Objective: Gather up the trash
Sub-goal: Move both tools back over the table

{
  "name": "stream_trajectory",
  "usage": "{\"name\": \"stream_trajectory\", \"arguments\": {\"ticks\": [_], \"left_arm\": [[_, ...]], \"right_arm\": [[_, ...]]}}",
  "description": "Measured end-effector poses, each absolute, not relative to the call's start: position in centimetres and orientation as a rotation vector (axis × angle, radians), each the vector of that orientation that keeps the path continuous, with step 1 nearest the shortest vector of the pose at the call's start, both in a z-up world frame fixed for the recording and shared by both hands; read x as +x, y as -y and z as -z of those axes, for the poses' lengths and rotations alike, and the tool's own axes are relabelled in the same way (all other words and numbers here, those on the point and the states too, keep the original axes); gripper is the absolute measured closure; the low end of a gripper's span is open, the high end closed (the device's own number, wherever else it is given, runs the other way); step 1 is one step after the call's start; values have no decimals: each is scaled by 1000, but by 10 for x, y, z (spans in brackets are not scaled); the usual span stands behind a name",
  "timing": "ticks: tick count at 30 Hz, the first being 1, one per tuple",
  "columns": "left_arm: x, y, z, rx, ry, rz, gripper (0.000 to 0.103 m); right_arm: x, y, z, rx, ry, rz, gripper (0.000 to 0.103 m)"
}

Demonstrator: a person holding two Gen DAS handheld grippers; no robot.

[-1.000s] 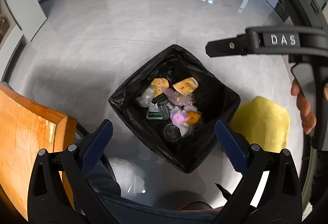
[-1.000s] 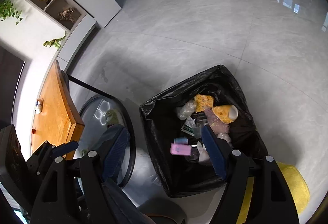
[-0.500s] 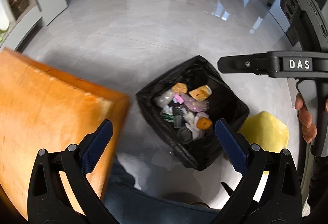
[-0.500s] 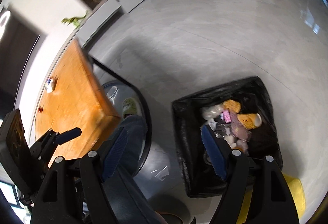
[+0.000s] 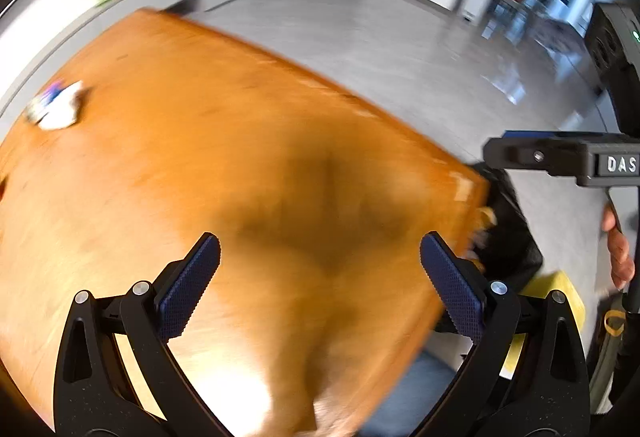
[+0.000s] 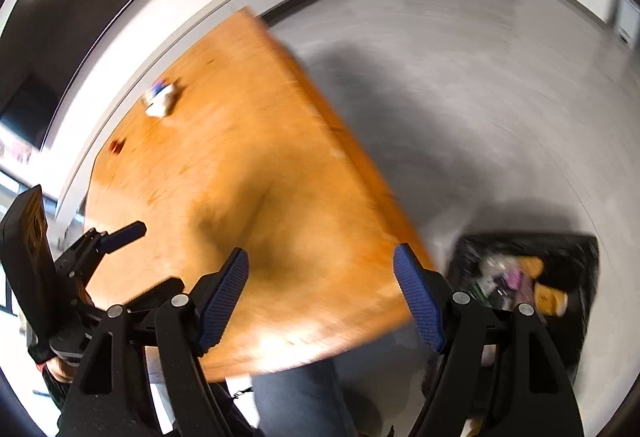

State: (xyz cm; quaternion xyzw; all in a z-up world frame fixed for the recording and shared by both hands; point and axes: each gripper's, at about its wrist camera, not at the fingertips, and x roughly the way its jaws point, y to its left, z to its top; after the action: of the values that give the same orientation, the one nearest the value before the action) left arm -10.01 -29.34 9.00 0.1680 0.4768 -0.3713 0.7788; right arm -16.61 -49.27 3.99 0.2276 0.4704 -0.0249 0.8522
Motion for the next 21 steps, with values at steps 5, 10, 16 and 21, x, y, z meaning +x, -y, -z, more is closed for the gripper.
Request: {"name": "stream_trajectory", "arguments": {"ticks": [5,10,16,21], "left_arm": [[-56,227,-94,285,-1043,674,6],[-14,166,-90,218,-1061,541,6],[35,107,-79,182,-1082,410,6],[90,64,-67,155,-1100,270,6]], "right_arm": [[-112,445,-45,415,-1023,-33,28],[-57,399,-44,356,-1069,-110,28],[1,355,-40,317,-1101,-184,27],[57,320,-43,273,-1118,-225,27]]}}
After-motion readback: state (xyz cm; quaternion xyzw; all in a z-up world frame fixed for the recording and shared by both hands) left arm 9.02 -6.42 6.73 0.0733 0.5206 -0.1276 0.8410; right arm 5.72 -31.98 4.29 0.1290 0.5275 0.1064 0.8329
